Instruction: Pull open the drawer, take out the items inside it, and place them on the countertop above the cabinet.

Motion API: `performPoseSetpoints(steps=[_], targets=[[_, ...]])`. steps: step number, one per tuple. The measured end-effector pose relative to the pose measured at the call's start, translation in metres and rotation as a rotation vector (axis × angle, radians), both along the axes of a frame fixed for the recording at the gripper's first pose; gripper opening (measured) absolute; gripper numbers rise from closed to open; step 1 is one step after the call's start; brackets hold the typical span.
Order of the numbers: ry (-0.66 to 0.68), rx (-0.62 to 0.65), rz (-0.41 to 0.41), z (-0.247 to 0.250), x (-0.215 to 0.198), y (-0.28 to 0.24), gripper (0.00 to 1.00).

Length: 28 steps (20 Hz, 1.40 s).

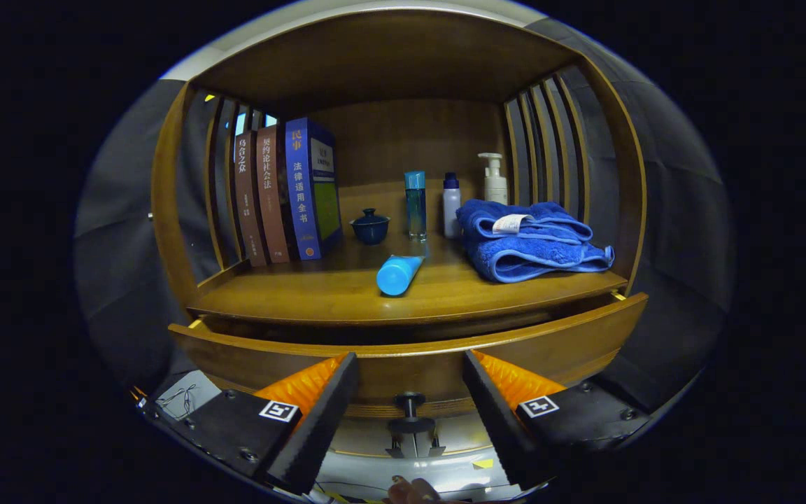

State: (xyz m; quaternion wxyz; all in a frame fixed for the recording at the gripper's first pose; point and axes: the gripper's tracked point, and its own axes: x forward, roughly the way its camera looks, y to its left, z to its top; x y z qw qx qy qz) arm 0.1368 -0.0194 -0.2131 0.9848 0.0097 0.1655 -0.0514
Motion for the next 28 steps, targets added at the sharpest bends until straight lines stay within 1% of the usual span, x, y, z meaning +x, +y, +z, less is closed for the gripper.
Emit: performPoseSetpoints(steps=[6,17,21,23,25,28], targets=[[0.008,-0.008,-0.007,-0.002,0.020,-0.002,0.99],[-0.005,-0.028,0.000,0.000,0.020,-0.003,1.00],[0.018,-0.026,0.004,0.002,0.019,-0.005,1.00],[0.013,-0.020,0.002,0.011,0.017,-0.006,1.00],[-0.021,-0.026,0.007,0.027,0.015,-0.006,1.00],[-0.077,-0.043,0.024,0.064,0.007,-0.002,1.00]])
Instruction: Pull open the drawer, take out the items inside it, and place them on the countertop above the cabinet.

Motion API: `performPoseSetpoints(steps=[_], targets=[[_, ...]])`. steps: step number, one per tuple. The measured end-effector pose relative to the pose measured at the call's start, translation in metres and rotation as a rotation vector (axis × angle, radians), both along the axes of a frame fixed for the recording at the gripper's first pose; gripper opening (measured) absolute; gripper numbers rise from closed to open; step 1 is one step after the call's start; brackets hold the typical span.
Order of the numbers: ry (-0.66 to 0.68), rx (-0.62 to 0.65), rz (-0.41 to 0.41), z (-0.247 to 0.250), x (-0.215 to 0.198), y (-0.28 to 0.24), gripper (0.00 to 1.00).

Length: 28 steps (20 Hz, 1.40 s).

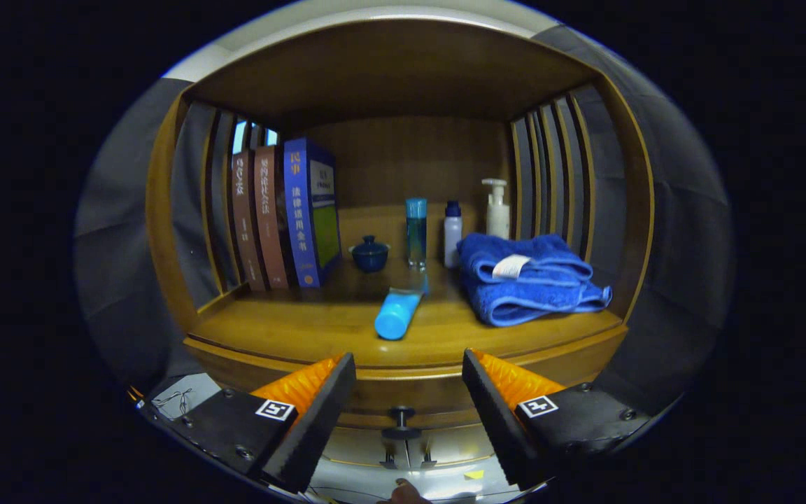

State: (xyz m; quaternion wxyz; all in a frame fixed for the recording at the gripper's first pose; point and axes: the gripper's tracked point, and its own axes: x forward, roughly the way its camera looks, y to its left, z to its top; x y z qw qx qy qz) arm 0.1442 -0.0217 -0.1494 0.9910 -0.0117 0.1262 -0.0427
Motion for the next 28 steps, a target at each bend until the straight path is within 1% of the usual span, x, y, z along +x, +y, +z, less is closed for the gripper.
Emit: performPoseSetpoints(steps=[6,9,12,18,28], targets=[[-0.183,-0.006,0.044,0.113,-0.028,0.016,0.99],[-0.241,-0.008,0.050,0.152,-0.049,0.019,0.99],[-0.287,-0.012,0.055,0.182,-0.070,0.022,0.99],[-0.293,-0.010,0.086,0.200,-0.095,0.030,0.99],[-0.280,-0.017,0.092,0.200,-0.099,0.031,0.99]])
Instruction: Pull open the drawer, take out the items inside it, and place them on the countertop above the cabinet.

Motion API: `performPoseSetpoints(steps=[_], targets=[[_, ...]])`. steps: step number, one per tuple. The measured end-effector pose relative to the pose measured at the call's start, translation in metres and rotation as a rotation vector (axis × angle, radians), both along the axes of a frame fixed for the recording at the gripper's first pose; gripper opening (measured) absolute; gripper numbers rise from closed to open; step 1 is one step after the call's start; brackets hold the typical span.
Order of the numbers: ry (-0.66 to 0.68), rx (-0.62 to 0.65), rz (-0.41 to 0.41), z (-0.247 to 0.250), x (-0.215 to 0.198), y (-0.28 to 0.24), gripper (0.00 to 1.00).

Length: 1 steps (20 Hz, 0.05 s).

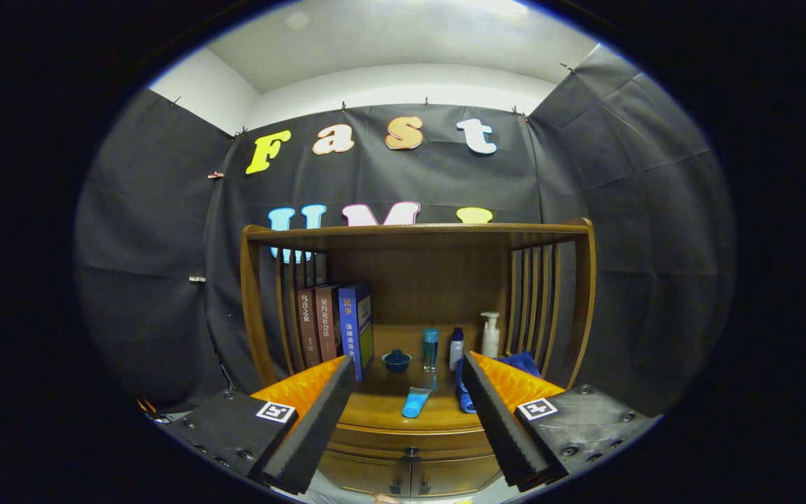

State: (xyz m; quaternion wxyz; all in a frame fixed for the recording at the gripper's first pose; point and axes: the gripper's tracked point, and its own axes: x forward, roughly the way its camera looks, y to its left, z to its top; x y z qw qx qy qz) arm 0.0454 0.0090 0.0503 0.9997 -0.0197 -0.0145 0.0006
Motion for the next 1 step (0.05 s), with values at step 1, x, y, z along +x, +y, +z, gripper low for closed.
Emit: performPoseSetpoints(steps=[1], targets=[[-0.001,-0.001,0.001,-0.0005,0.0003,0.0000,0.99]])
